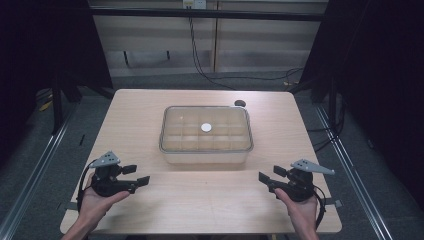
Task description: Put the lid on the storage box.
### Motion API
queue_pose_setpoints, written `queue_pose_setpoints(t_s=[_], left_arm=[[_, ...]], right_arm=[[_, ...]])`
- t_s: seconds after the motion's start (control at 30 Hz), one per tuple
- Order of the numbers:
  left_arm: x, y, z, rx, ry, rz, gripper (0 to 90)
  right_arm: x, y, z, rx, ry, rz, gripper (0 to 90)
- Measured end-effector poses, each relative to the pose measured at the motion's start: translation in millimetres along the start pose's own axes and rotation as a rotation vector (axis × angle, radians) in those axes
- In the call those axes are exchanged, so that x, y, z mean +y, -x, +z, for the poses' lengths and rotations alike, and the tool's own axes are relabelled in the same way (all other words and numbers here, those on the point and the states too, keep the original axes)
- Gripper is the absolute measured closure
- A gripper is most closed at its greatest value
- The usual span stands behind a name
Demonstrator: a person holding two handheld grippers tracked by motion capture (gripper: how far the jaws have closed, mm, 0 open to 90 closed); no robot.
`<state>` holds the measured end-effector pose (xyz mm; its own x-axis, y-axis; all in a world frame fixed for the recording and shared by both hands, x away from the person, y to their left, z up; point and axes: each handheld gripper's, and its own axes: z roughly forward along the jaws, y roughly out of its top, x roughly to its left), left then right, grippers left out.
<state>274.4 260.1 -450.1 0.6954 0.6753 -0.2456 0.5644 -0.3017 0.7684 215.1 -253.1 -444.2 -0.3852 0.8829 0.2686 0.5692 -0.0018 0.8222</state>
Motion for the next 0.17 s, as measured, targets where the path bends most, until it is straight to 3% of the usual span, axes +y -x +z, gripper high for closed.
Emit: queue_pose_setpoints(t_s=[0.1, 0.17], left_arm=[[-12.4, 2.3, -4.2, -0.004, -0.022, -0.057, 26.6], [-19.1, 5.5, -6.2, 0.024, -0.036, -0.043, 26.4]], right_arm=[[-8.3, 1.3, -4.8, -0.001, -0.017, -0.003, 30.6], [-12.5, 6.1, -5.5, -0.001, -0.019, 0.011, 30.1]])
